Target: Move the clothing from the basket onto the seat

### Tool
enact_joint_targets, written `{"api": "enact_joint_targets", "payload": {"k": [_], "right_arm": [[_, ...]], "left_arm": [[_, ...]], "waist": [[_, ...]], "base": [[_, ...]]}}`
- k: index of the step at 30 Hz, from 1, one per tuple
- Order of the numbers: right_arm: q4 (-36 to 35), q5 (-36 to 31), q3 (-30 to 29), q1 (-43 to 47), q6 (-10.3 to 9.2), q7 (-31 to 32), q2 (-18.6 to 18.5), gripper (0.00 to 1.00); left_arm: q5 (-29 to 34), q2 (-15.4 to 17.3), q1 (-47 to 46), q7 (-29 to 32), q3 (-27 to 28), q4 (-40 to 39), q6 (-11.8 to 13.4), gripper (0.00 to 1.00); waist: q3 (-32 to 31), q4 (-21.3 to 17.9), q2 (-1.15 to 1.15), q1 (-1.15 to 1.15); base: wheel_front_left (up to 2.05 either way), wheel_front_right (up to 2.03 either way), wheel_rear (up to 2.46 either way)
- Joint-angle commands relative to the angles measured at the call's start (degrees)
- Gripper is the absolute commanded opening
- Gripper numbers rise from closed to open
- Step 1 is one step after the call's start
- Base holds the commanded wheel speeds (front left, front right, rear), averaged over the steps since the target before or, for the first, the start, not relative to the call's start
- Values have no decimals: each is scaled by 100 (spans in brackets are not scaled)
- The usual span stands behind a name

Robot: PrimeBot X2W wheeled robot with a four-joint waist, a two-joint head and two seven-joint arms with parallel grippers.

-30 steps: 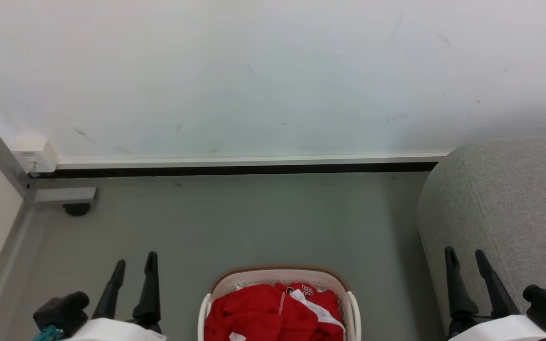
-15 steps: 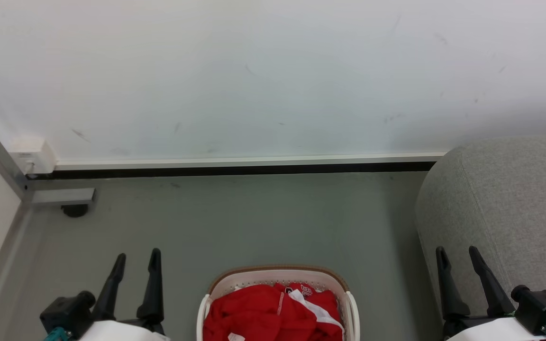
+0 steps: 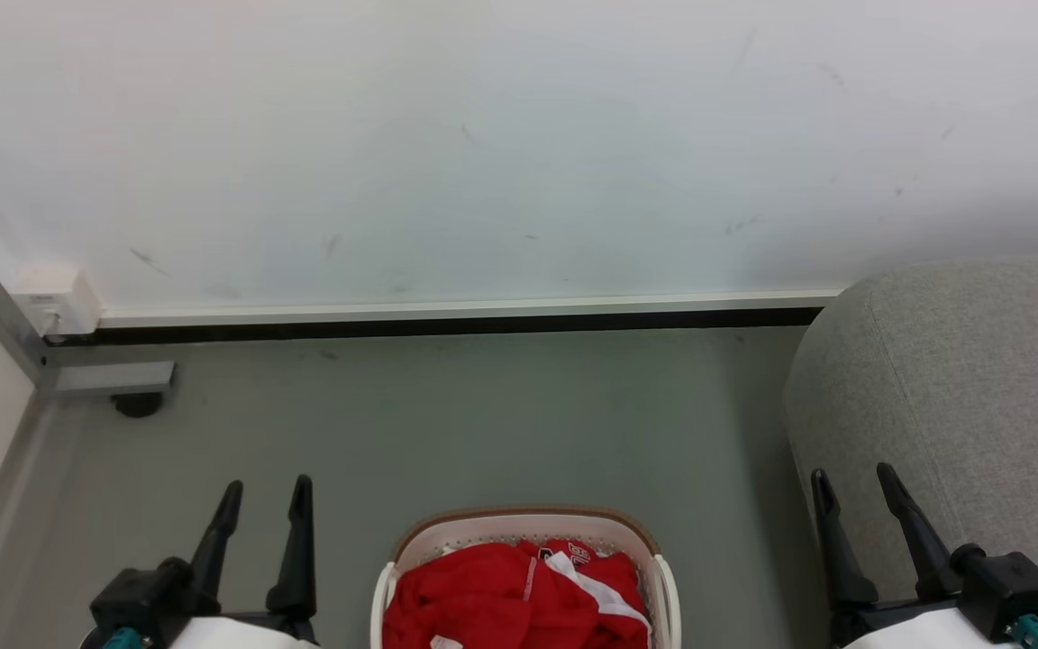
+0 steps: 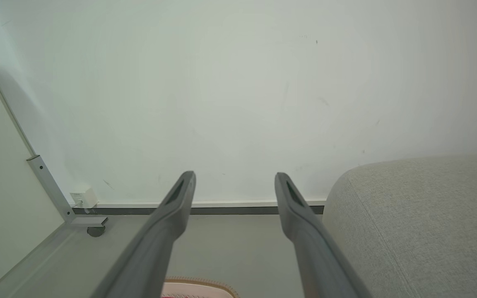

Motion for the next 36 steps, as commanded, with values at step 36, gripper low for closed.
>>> {"api": "enact_joint_targets", "payload": {"k": [36], "right_arm": [[7,-996,266,-63,-12,-305,-41,100]], "left_arm": [[1099,-114,65,-299,98,50,-203,100]], "waist": [[-66,-75,0,0]], "base": [[0,0,0]]}}
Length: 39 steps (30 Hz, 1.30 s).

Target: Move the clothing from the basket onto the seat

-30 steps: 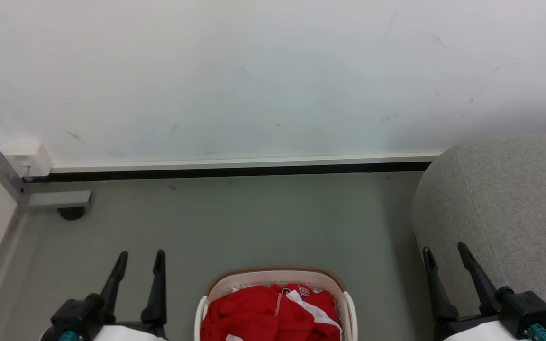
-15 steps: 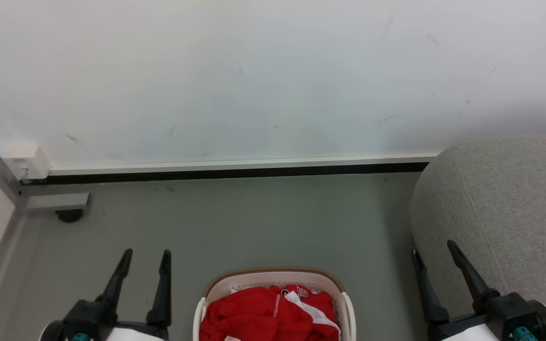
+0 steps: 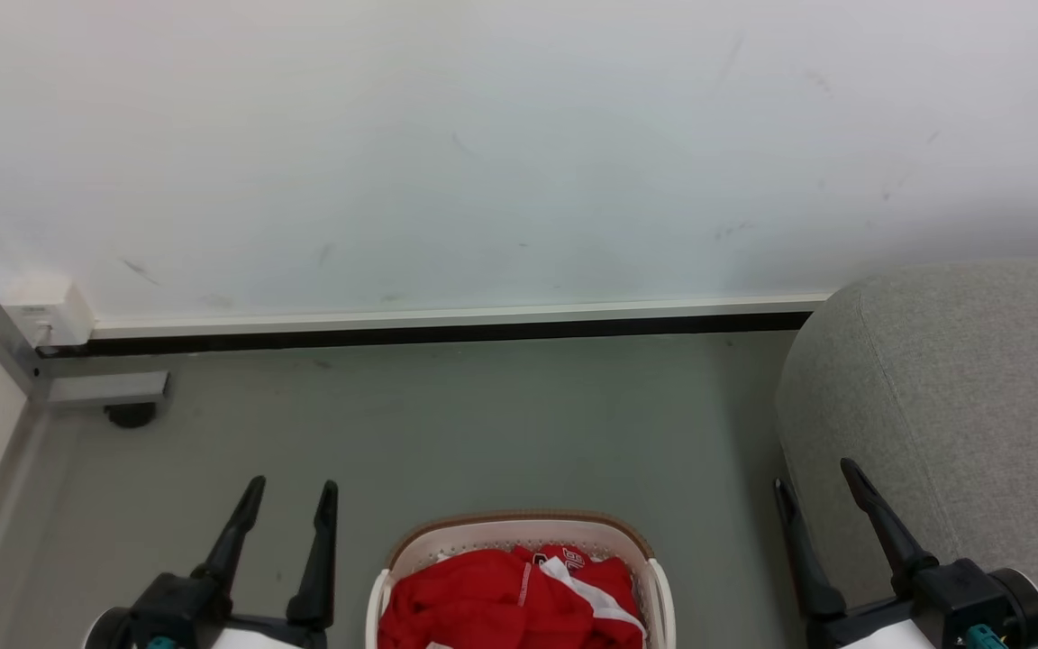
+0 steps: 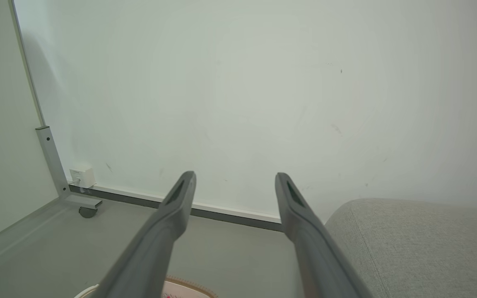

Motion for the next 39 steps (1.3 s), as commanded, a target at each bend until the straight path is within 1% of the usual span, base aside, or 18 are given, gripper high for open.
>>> {"api": "enact_joint_targets", "payload": {"k": [1,14,21,26,32,39], "right_arm": [[10,30,7,-20,-12,-22,-33,100],[24,20,6,-27,-12,-21,-33,100],[-9,58,7,-89,-12,-21,-33,100],[-33,89,10,-123,-12,-21,-32,100],[-117,88,0,-240,-12,-20,-30,100],[-218,32,-51,-510,-12,-12,-31,100]], "left_arm": [[-32,9,48,-5,18,17,-24,100],[-166,-3,3,-5,64,62,-54,100],[-289,-3,-60,-5,72,77,-64,100],[-268,-3,-82,-5,76,109,-69,100],[-251,-2,-235,-5,67,194,-71,100],[-114,8,-580,-5,16,485,-80,100]], "waist": [[3,-1,0,0],[20,-10,0,0],[126,-90,0,0],[241,-219,0,0],[546,-427,0,0],[1006,-795,0,0]], "base": [[0,0,0],[0,0,0],[0,0,0],[0,0,0],[0,0,0],[0,0,0]]}}
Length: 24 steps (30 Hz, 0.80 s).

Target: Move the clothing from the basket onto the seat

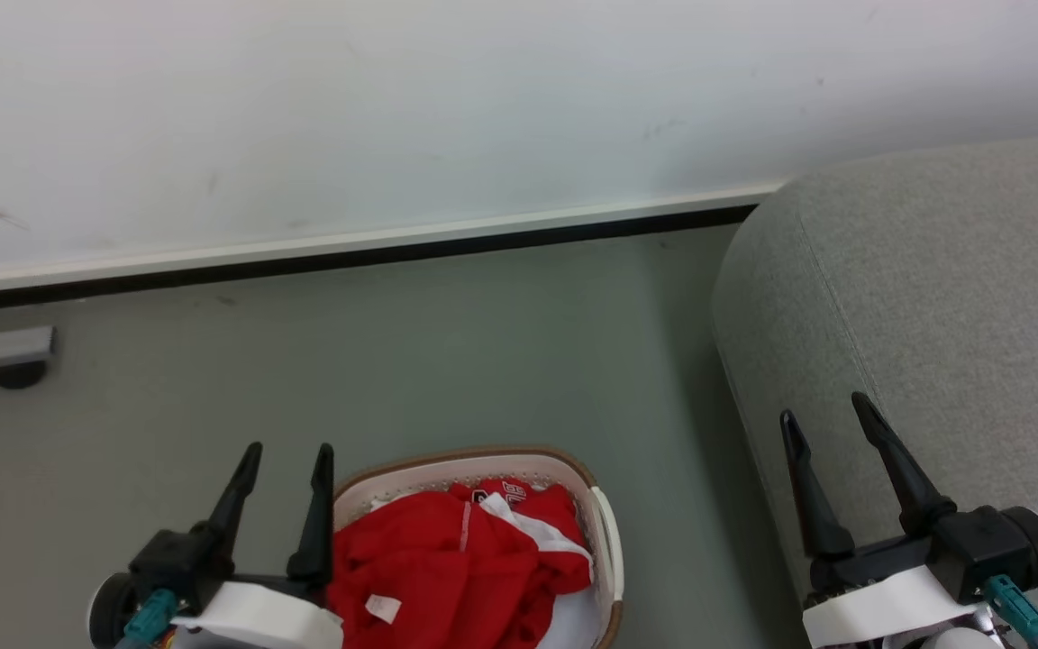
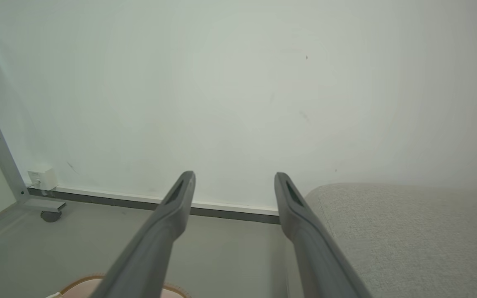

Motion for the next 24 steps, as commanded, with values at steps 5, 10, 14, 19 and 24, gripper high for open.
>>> {"api": "enact_joint_targets", "payload": {"k": [5,10,14,19,24], "right_arm": [[-199,170,-118,-290,-12,2,-25,100],[-425,307,-230,-478,-12,2,-25,100],[-591,434,-347,-618,-12,2,-23,100],[-719,634,-440,-849,-12,2,-24,100],[-820,780,-504,-1076,-12,2,-23,100]], "left_arm": [[130,187,-362,-4,-73,414,-16,100],[219,435,-732,-4,-235,793,-21,100],[274,692,-1086,-4,-490,1194,-14,100],[278,992,-1591,-4,-881,2003,-14,100],[-1,1274,-2086,109,-1593,2921,-12,100]], "waist": [[641,-500,0,0],[1144,-728,0,0],[1546,-833,0,0],[2030,-972,0,0],[2420,-1177,0,0]], "base": [[0,0,0],[0,0,0],[0,0,0],[0,0,0],[0,0,0]]}}
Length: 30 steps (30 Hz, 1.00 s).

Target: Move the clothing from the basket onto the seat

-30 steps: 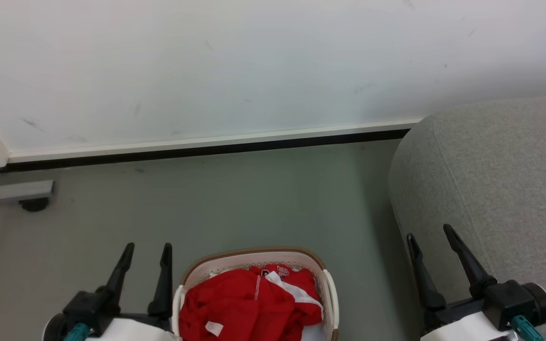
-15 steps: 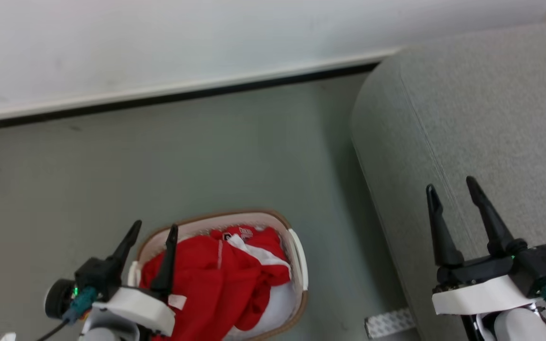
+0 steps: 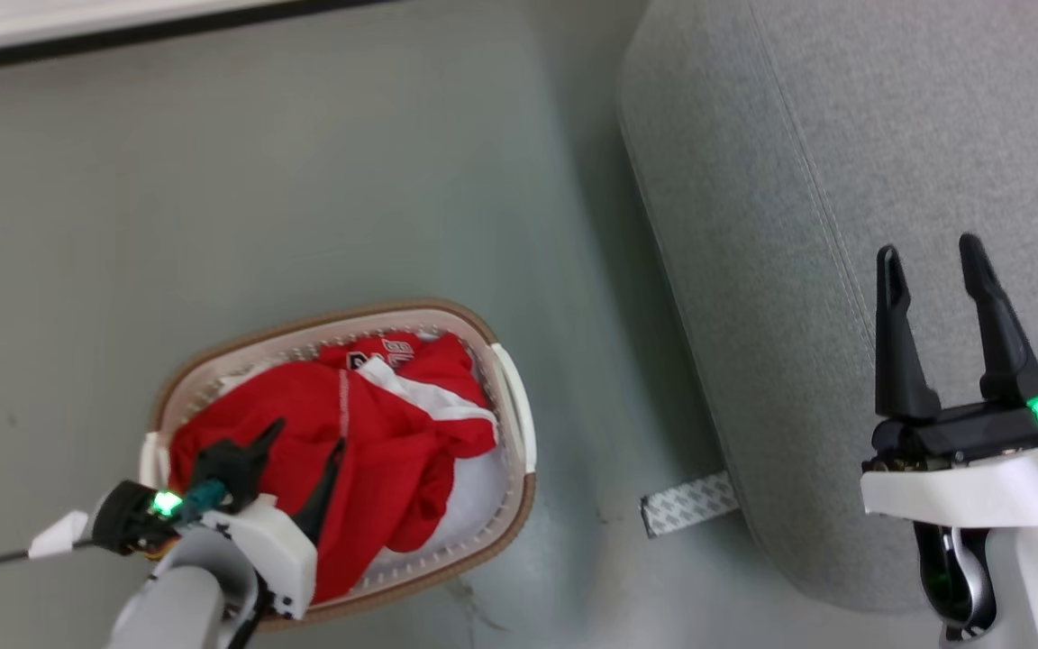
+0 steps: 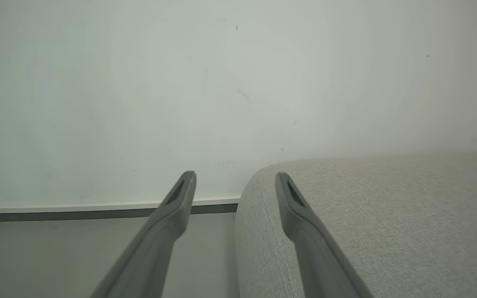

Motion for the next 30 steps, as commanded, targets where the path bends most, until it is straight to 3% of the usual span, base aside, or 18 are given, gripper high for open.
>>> {"api": "enact_joint_targets", "payload": {"k": [1,15,24,28,29,30], "right_arm": [[-55,81,-1,-169,-12,4,-16,100],[-237,362,53,-405,-12,4,-14,100],[-281,421,148,-475,-12,4,-13,100],[-292,435,158,-471,-12,4,-14,100],[-286,432,148,-467,-12,4,-14,100],[-274,428,137,-466,-12,4,-14,100]], "left_arm": [[-188,216,-285,97,-274,292,10,100],[-651,658,-1494,923,-2154,1843,9,100],[-518,694,-2083,1705,-2515,2939,82,100],[-558,641,-2156,1677,-2553,3081,71,100],[-586,623,-2168,1648,-2551,3101,65,92],[-613,606,-2178,1627,-2548,3115,60,56]], "waist": [[350,-262,0,-1],[1097,-751,0,-1],[1497,-920,0,-1],[1564,-928,0,-1],[1569,-919,0,-1],[1570,-911,0,-1]], "base": [[0,0,0],[0,0,0],[0,0,0],[0,0,0],[0,0,0],[0,0,0]]}}
